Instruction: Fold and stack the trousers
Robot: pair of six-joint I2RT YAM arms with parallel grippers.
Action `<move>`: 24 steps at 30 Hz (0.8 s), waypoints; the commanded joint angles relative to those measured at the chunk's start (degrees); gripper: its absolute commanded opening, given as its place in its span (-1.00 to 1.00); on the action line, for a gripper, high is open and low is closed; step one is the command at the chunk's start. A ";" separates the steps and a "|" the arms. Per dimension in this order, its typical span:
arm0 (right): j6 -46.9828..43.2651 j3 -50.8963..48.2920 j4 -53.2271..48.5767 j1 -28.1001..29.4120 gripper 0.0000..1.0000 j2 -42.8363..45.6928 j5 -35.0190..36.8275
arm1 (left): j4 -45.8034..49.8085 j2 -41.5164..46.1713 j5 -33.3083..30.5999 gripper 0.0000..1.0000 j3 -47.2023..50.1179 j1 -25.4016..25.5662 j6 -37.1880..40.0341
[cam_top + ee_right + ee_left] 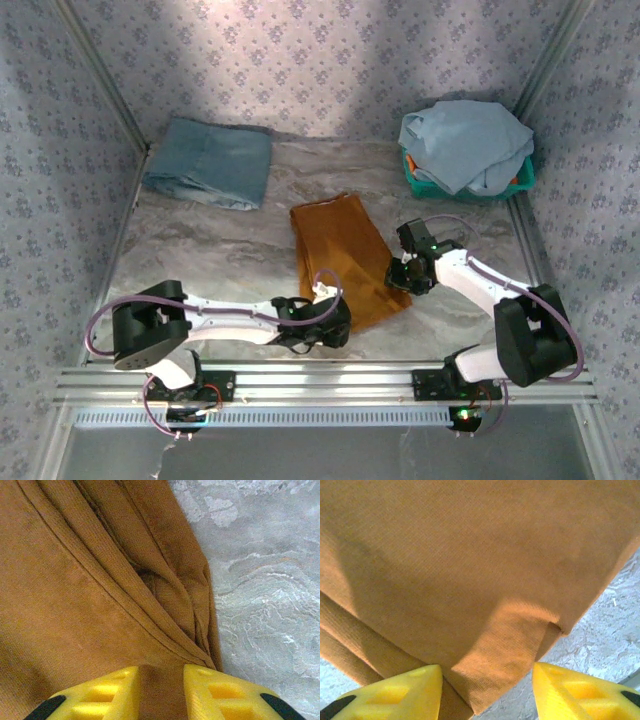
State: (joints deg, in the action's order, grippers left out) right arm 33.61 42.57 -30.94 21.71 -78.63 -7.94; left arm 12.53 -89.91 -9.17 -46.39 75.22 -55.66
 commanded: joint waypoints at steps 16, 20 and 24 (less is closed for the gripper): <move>-1.32 -0.55 0.05 -1.56 -0.38 1.57 1.53 | -0.77 -0.28 -1.90 -0.39 -0.94 1.73 -1.05; -1.42 -0.78 -0.09 -1.95 -0.38 1.81 2.07 | -0.09 1.14 -2.83 -0.81 0.19 1.69 -1.56; -2.47 -0.53 -0.06 -3.95 -0.54 -0.39 2.52 | 0.90 2.62 -3.26 -1.00 1.24 1.77 -1.01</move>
State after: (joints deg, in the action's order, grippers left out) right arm 32.73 42.41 -30.17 19.33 -77.95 -7.64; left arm 11.99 -89.34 -10.81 -45.56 76.64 -56.93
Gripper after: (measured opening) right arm 0.241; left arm 0.045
